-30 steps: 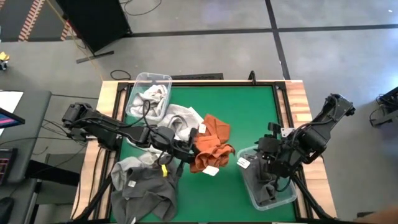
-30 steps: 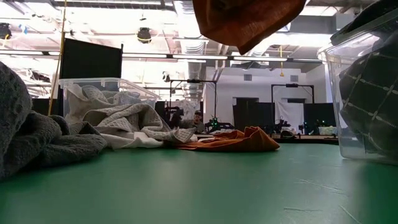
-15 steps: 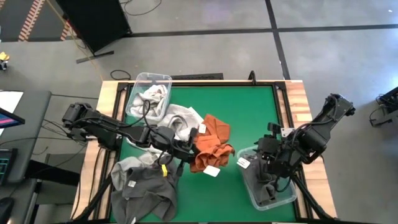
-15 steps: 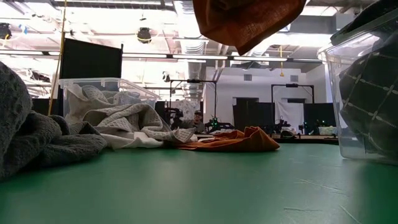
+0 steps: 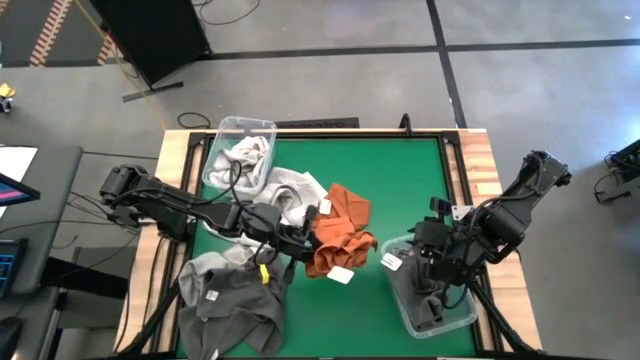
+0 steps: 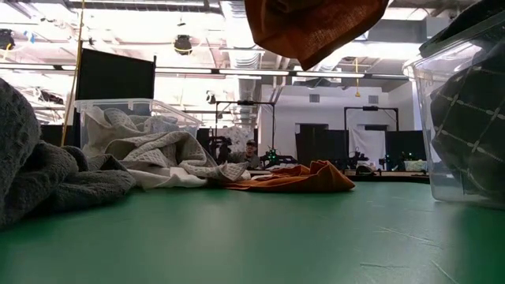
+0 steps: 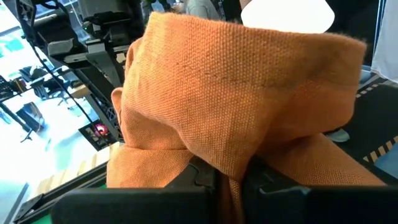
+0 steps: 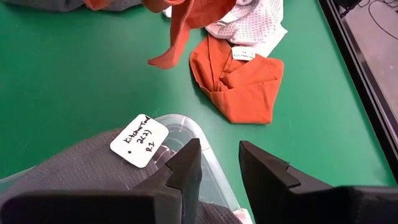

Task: Sort towels by color in basket
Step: Put the left orange towel into the bottom transparent bin

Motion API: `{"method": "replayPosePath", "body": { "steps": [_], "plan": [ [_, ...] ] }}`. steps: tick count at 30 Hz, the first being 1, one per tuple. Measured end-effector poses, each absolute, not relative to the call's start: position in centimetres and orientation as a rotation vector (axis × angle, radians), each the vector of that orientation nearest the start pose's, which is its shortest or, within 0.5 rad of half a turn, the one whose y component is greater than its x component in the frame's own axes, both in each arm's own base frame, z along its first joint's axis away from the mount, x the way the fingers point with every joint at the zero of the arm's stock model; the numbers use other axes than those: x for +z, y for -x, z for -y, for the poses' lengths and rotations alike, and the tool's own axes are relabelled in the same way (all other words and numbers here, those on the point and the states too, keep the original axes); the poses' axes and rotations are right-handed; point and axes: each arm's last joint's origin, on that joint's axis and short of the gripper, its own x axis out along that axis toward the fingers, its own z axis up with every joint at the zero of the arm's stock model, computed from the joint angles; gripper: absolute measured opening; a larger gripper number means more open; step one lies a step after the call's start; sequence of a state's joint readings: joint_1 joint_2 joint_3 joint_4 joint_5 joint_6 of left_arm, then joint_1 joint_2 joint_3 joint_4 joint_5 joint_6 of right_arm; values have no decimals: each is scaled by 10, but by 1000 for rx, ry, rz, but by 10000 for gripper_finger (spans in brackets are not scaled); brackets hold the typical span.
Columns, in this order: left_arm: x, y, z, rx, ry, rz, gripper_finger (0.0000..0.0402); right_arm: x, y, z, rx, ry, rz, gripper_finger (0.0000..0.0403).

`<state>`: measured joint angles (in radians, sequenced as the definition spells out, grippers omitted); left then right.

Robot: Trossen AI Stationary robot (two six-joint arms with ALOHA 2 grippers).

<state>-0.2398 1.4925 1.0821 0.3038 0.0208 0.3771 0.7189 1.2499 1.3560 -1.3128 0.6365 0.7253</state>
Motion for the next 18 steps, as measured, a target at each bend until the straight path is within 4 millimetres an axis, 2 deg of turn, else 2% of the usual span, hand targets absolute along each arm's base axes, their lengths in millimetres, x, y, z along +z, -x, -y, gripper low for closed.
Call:
{"method": "replayPosePath", "body": {
  "steps": [18],
  "plan": [
    [314,-334,82,-277,-375,-56,11,355,-167,-123,-257,85,-879,139]
  ]
}}
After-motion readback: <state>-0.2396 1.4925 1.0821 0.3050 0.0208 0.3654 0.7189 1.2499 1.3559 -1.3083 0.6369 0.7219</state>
